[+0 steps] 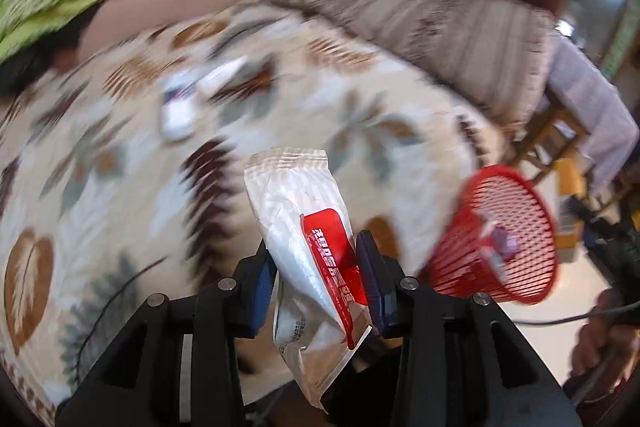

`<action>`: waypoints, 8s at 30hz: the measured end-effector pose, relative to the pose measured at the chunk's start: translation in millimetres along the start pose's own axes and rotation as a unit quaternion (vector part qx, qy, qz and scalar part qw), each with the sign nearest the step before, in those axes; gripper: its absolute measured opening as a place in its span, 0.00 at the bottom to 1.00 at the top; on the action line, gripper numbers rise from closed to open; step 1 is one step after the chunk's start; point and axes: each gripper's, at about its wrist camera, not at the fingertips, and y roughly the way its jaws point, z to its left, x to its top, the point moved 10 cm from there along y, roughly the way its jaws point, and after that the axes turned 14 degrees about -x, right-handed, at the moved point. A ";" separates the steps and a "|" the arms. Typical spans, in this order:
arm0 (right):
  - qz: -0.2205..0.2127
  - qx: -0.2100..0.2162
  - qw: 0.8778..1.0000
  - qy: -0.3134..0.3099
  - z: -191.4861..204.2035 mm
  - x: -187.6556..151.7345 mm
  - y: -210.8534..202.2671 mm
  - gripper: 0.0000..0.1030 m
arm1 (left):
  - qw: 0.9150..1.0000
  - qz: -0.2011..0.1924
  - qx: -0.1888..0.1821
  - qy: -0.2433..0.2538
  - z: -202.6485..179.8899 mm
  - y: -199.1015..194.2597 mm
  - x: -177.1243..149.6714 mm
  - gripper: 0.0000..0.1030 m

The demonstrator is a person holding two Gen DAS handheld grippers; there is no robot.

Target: Collect trash

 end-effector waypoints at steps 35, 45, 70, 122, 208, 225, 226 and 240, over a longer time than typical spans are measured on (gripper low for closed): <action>-0.047 -0.169 0.981 -0.084 -23.2 14.4 -12.3 0.64 | 0.994 -0.010 -0.066 0.092 -90.2 34.4 17.3 0.64; -0.068 -0.208 0.967 -0.132 7.6 5.8 -17.8 0.64 | 0.996 -0.019 -0.040 0.079 -47.2 16.2 -2.6 0.64; -0.045 -0.184 0.949 -0.254 107.8 -22.7 12.8 0.65 | 0.998 -0.053 -0.015 -0.008 46.2 -21.0 -4.0 0.64; 0.072 -0.009 0.991 -0.116 268.3 -29.6 210.4 0.52 | 0.980 -0.011 0.108 -0.168 244.8 74.6 104.1 0.32; 0.064 -0.032 0.942 -0.327 351.8 -100.0 215.0 0.30 | 0.971 -0.079 0.192 -0.119 291.7 31.0 76.3 0.32; 0.001 -0.079 0.936 -0.343 349.7 -76.9 214.6 0.30 | 0.969 -0.110 0.201 -0.087 278.5 21.5 88.3 0.32; -0.004 -0.083 0.934 -0.347 349.7 -76.3 214.2 0.30 | 0.969 -0.110 0.202 -0.087 279.2 21.3 87.8 0.32; -0.013 -0.093 0.931 -0.352 349.7 -74.1 214.3 0.30 | 0.970 -0.108 0.201 -0.087 279.9 22.1 87.2 0.32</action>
